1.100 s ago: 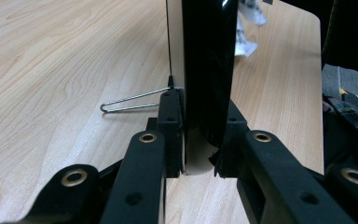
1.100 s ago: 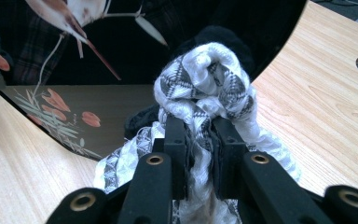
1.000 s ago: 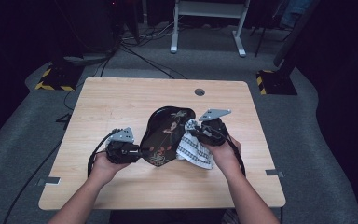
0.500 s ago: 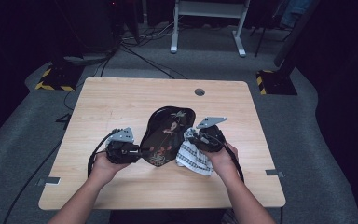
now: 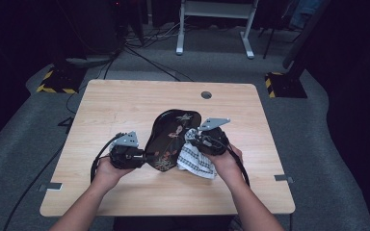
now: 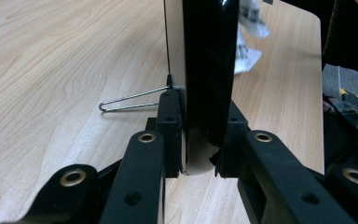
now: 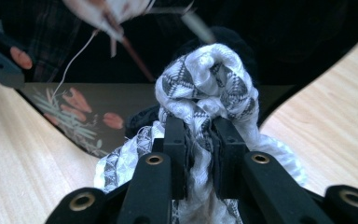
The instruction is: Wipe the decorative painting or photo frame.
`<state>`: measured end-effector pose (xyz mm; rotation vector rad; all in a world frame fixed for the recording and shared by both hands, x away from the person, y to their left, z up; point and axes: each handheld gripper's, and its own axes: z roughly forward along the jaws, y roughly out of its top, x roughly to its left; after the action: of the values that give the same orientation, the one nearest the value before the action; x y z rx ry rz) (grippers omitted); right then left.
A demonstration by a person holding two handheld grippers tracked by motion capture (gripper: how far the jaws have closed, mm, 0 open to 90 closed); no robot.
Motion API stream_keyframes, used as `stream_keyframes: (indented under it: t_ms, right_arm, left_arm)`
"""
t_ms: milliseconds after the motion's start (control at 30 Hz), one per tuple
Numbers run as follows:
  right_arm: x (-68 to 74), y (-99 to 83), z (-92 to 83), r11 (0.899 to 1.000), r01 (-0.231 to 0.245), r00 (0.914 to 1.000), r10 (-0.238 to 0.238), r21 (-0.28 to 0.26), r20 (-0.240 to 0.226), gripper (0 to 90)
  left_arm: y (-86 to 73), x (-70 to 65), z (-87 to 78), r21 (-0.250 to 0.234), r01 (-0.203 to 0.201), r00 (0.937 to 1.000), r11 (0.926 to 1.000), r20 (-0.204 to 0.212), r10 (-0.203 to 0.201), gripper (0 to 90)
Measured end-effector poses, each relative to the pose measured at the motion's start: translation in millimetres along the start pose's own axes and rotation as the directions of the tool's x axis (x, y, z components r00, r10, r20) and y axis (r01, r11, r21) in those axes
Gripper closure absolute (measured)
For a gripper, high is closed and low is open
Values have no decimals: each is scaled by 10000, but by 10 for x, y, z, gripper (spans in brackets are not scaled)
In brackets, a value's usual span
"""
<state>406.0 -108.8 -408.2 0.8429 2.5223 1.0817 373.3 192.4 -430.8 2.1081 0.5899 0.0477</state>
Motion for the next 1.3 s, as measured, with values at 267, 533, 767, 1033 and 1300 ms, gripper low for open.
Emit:
stream_keyframes:
  t_ms: [267, 533, 767, 1033, 1300]
  right_arm:
    - [55, 87, -3, 9997, 207, 9997, -206, 113, -103, 791]
    - [151, 87, 55, 9992, 405, 9988, -405, -12, -269, 792]
    - [177, 92, 104, 9984, 468, 9983, -455, 322, -376, 791]
    - [246, 271, -32, 9965, 703, 9968, -719, -456, -342, 793]
    - [280, 117, 150, 9965, 769, 9959, -753, 319, -495, 793]
  left_arm:
    - [1, 3, 3, 1, 12, 10000, 10000, -10, -12, 764]
    - [0, -1, 3, -15, 18, 10000, 10000, -42, -18, 760]
    - [2, 4, 6, -17, 48, 10000, 10000, -17, -48, 760]
    - [1, 12, 4, -16, 78, 10000, 10000, -15, -78, 761]
    - [2, 19, 5, -34, 119, 9999, 9999, -8, -119, 762]
